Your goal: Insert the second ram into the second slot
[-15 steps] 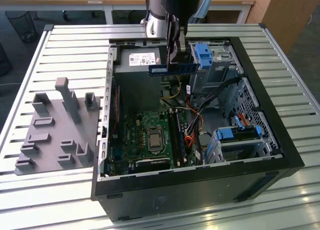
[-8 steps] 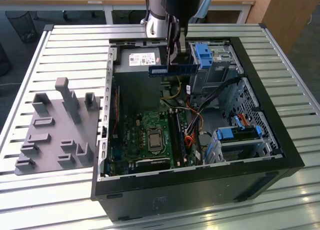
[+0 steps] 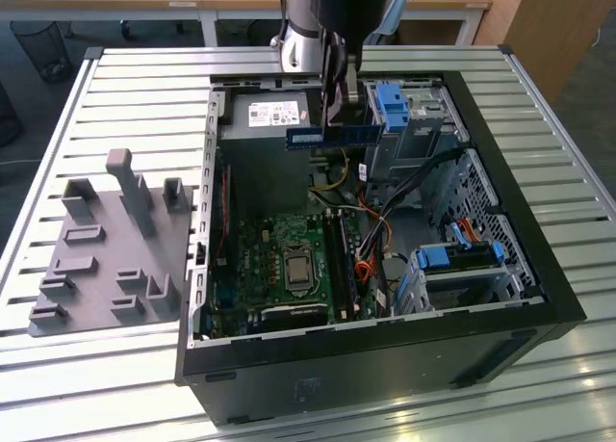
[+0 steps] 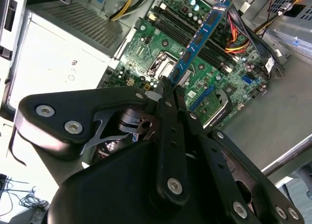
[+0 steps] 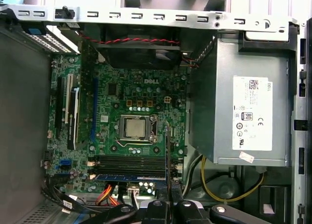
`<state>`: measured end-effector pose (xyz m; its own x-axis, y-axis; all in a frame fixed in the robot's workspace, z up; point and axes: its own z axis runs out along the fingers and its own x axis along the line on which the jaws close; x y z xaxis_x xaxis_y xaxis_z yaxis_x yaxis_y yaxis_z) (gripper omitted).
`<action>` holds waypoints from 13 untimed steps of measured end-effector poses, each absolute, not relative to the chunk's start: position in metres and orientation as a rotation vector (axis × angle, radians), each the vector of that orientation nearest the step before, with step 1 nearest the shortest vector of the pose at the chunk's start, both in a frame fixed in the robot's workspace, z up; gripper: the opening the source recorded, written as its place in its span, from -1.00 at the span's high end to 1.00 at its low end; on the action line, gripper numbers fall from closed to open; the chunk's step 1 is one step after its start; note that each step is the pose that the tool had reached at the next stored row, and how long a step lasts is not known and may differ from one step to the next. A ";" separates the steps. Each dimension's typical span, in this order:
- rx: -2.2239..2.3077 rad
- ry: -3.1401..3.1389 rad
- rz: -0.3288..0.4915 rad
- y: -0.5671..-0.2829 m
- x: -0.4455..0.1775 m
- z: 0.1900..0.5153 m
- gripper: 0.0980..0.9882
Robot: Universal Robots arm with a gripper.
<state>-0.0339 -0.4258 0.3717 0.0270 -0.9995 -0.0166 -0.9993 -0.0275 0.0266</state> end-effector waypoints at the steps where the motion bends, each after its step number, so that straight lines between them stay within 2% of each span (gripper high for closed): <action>1: 2.246 -2.185 -0.048 -0.426 -0.034 0.372 0.91; 13: 2.246 -2.186 -0.048 -0.429 -0.034 0.372 0.91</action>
<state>-0.0339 -0.4289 0.3717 0.0270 -0.9995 -0.0166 -0.9993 -0.0274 0.0266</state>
